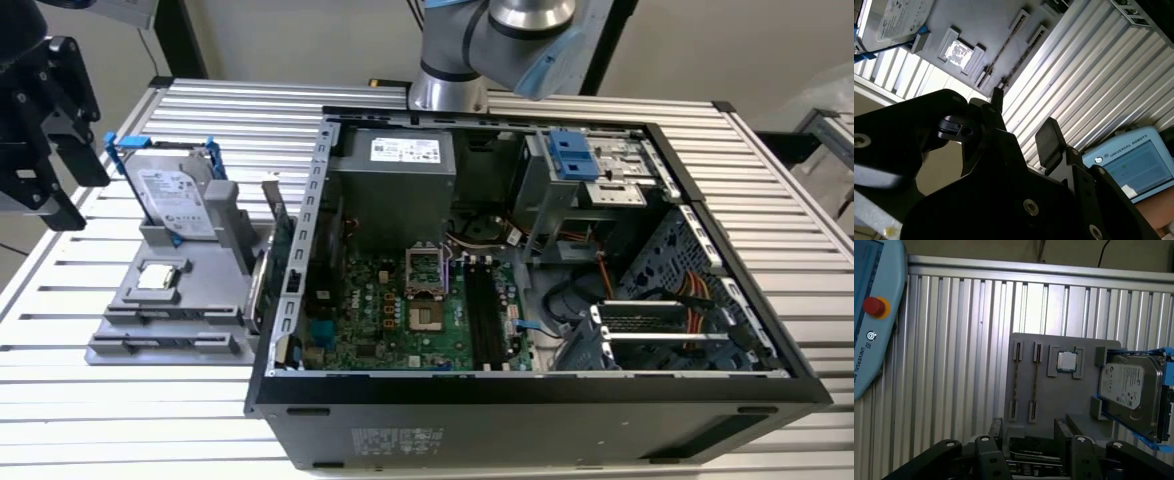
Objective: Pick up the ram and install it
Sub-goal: 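Pick up the ram and move it above insertion slot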
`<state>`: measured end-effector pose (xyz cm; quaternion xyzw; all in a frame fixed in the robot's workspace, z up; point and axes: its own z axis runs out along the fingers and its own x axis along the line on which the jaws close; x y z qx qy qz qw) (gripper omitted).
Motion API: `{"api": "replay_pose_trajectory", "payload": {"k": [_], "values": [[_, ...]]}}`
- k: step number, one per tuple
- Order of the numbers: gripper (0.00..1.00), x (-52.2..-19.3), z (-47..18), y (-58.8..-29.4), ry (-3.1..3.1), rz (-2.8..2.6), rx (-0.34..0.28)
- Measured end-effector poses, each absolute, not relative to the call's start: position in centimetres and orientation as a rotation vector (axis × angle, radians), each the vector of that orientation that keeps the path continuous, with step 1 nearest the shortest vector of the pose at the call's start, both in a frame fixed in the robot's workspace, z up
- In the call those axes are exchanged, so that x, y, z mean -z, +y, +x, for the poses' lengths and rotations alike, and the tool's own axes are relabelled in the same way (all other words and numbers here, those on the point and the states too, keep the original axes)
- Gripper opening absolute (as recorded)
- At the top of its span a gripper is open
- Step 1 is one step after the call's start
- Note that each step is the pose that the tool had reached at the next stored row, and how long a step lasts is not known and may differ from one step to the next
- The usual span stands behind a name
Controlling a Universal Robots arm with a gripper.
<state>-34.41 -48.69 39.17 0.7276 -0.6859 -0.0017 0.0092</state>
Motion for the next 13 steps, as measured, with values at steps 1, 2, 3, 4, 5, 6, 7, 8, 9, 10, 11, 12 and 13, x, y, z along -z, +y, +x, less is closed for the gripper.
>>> {"api": "replay_pose_trajectory", "payload": {"k": [1, 2, 3, 4, 5, 6, 7, 8, 9, 10, 11, 12, 13], "values": [[1.00, -39.16, -34.41, -48.69, -2.142, 2.273, 0.005], [1.00, -39.15, -34.40, -48.69, -2.142, 2.273, 0.005], [1.00, -39.14, -34.40, -48.69, -2.142, 2.273, 0.005], [1.00, -39.12, -34.40, -48.69, -2.142, 2.273, 0.005], [1.00, -39.09, -34.41, -48.69, -2.142, 2.273, 0.005], [1.00, -39.05, -34.41, -48.69, -2.142, 2.273, 0.005], [1.00, -39.01, -34.41, -48.69, -2.143, 2.272, 0.005], [1.00, -38.98, -34.41, -48.69, -2.143, 2.272, 0.005], [1.00, -38.94, -34.41, -48.69, -2.143, 2.272, 0.005], [1.00, -38.90, -34.41, -48.69, -2.143, 2.272, 0.005], [1.00, -38.86, -34.41, -48.69, -2.143, 2.272, 0.005], [1.00, -38.82, -34.41, -48.69, -2.143, 2.272, 0.005], [1.00, -38.78, -34.41, -48.69, -2.143, 2.272, 0.005]]}}
